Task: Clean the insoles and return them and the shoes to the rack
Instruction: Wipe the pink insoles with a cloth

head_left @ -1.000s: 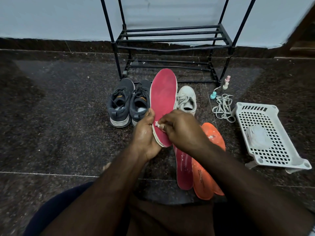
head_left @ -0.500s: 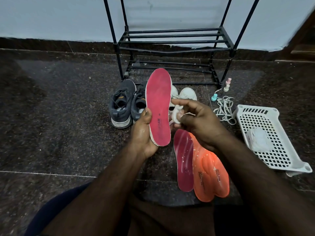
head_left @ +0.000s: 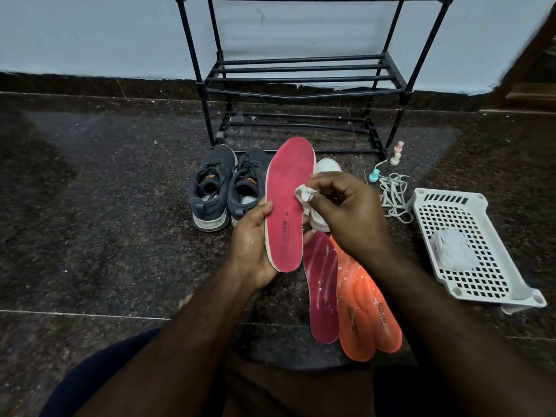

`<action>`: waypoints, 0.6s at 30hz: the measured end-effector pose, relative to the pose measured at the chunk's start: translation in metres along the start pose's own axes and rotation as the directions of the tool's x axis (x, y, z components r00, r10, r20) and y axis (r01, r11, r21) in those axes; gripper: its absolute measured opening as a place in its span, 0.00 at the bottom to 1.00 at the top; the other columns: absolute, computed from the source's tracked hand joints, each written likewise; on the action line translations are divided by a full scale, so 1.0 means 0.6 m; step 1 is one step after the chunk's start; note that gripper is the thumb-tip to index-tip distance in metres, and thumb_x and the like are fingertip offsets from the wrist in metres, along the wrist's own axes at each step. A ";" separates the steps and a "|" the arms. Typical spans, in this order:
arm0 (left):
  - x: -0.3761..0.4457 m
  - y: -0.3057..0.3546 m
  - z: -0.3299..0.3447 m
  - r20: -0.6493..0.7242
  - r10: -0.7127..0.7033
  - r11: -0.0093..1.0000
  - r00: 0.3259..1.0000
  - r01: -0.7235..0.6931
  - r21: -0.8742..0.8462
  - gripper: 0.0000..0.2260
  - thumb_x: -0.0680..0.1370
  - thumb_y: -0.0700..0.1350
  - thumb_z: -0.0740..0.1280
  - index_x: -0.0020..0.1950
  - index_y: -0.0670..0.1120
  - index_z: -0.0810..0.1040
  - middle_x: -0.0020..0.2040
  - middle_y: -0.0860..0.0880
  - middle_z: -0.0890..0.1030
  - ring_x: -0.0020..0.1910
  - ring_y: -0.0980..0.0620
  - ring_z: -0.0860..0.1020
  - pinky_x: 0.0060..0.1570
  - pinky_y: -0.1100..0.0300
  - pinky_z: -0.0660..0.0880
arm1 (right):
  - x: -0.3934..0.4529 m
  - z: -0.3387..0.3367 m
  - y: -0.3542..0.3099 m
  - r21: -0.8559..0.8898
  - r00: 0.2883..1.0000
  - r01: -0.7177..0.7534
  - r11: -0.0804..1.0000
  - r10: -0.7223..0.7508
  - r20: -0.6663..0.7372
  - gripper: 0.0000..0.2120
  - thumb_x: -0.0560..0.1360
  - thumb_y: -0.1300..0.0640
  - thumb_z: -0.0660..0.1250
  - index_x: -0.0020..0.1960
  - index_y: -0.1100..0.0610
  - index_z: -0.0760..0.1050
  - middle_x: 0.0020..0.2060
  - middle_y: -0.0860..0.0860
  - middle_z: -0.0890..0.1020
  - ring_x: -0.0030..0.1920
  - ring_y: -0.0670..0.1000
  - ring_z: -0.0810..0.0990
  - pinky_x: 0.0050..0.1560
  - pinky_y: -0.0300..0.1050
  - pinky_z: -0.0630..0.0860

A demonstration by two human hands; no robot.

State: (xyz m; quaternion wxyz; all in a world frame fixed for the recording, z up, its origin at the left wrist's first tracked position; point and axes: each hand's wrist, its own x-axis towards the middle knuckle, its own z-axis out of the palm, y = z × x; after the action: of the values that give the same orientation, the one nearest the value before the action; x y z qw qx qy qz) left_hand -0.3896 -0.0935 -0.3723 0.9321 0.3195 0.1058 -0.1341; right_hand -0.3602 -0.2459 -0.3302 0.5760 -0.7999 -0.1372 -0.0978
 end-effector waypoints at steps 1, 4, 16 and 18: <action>-0.003 0.000 0.002 0.006 -0.012 1.000 1.000 0.012 -0.012 0.21 0.83 0.48 0.55 0.73 0.41 0.70 0.59 0.40 0.80 0.53 0.43 0.81 0.61 0.40 0.75 | -0.002 0.003 0.004 -0.099 0.999 0.050 0.994 -0.048 0.022 0.07 0.73 0.61 0.73 0.50 0.55 0.84 0.53 0.47 0.83 0.54 0.46 0.81 0.57 0.50 0.79; -0.009 0.002 0.012 0.005 -0.056 0.997 0.998 0.056 -0.056 0.19 0.82 0.49 0.55 0.63 0.38 0.77 0.49 0.42 0.84 0.45 0.47 0.83 0.47 0.52 0.82 | -0.012 0.016 0.005 -0.269 0.982 0.163 0.949 -0.130 0.138 0.07 0.73 0.55 0.72 0.50 0.54 0.84 0.56 0.50 0.81 0.56 0.46 0.80 0.61 0.45 0.75; -0.020 -0.010 0.027 -0.059 -0.147 0.988 0.987 0.145 -0.049 0.22 0.83 0.57 0.55 0.59 0.42 0.80 0.49 0.43 0.85 0.47 0.47 0.85 0.50 0.51 0.82 | -0.004 0.039 0.036 -0.496 0.915 0.391 0.775 -0.387 0.117 0.03 0.73 0.66 0.67 0.46 0.61 0.79 0.44 0.55 0.80 0.46 0.56 0.78 0.50 0.52 0.74; -0.021 -0.013 0.034 -0.062 -0.158 0.987 0.986 0.157 -0.010 0.22 0.84 0.57 0.54 0.58 0.43 0.80 0.49 0.44 0.86 0.45 0.48 0.86 0.46 0.50 0.82 | 0.003 0.029 0.030 -0.462 0.963 0.230 0.856 -0.269 -0.019 0.03 0.73 0.65 0.69 0.46 0.59 0.79 0.43 0.53 0.80 0.45 0.53 0.78 0.49 0.49 0.74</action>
State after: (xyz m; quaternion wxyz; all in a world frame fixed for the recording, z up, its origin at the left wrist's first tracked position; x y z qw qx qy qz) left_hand -0.4017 -0.1095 -0.3573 0.9155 0.3120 0.1601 -0.1971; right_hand -0.3525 -0.2348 -0.3514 0.3598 -0.8832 -0.1890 -0.2340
